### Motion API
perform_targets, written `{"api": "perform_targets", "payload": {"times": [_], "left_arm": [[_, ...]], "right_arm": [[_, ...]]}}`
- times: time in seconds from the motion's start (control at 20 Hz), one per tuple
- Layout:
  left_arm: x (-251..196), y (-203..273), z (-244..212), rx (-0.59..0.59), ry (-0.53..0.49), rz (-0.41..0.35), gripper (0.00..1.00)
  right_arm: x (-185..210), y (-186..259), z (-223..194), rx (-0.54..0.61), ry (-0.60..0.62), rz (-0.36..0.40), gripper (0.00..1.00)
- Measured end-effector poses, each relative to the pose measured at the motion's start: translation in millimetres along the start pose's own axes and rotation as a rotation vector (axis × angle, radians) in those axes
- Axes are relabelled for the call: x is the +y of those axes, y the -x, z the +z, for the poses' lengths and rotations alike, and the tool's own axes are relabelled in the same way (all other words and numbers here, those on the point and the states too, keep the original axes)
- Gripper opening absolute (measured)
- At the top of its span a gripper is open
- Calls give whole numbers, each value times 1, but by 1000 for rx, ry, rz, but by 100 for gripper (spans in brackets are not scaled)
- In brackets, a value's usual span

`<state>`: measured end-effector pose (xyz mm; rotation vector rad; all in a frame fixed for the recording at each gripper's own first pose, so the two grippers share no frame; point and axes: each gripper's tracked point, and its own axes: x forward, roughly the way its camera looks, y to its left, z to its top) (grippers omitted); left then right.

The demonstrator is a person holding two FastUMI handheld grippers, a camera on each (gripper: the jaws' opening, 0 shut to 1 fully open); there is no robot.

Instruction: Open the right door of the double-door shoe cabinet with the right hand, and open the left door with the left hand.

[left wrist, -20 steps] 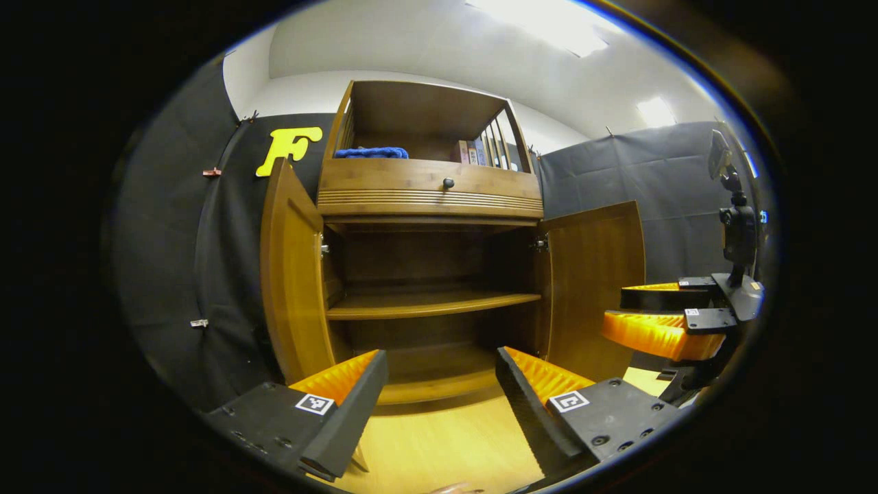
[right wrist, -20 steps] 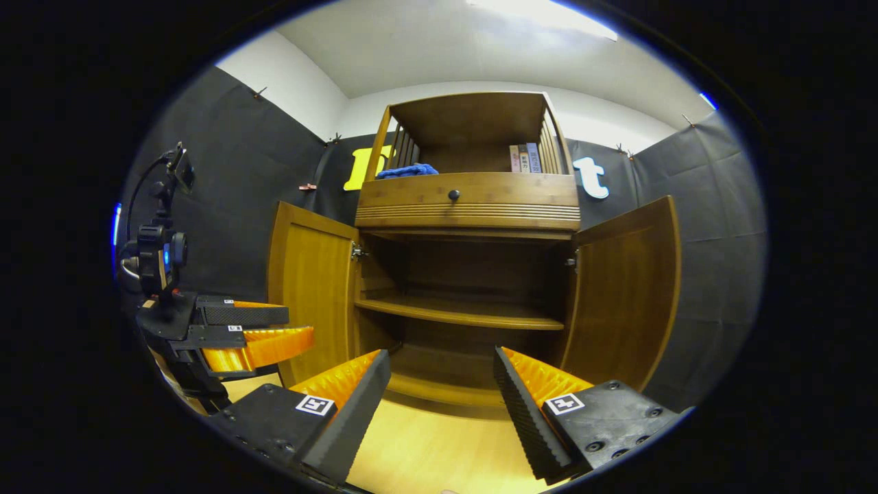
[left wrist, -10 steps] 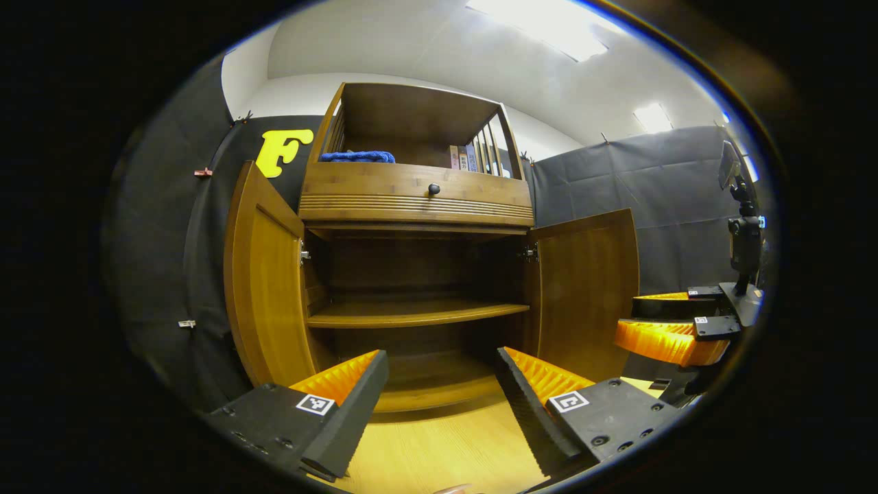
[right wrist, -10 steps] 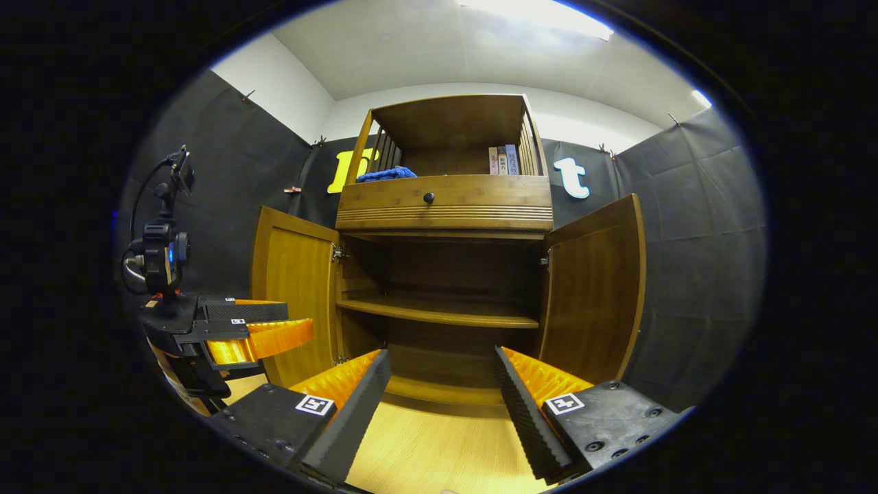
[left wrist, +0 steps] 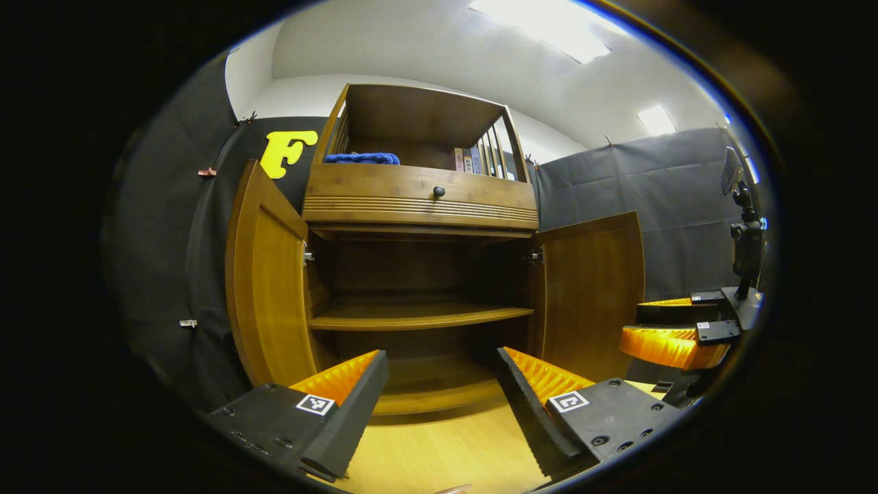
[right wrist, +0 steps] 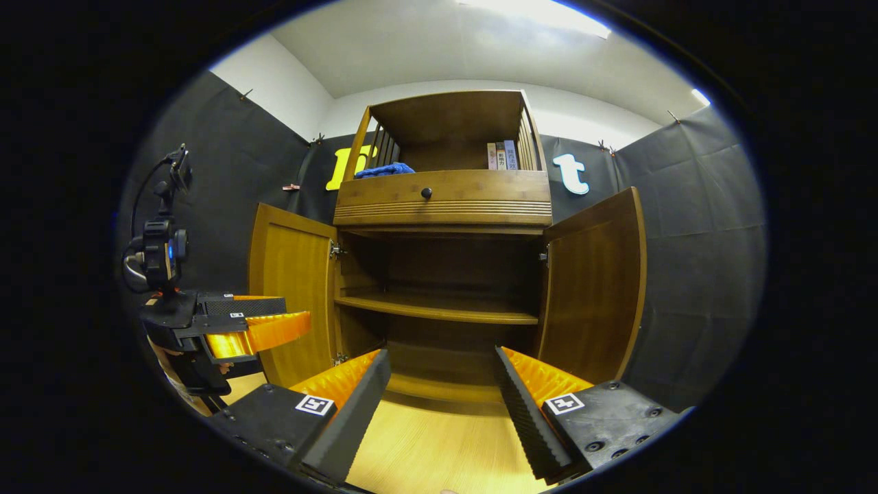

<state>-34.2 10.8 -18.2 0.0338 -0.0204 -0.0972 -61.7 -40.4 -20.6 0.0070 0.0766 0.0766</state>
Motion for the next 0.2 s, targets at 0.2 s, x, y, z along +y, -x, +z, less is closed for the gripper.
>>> {"api": "perform_targets", "payload": {"times": [0.2], "left_arm": [[2, -1, -1, 5, -3, 4, 98]], "right_arm": [[3, -3, -2, 4, 3, 10, 96]]}}
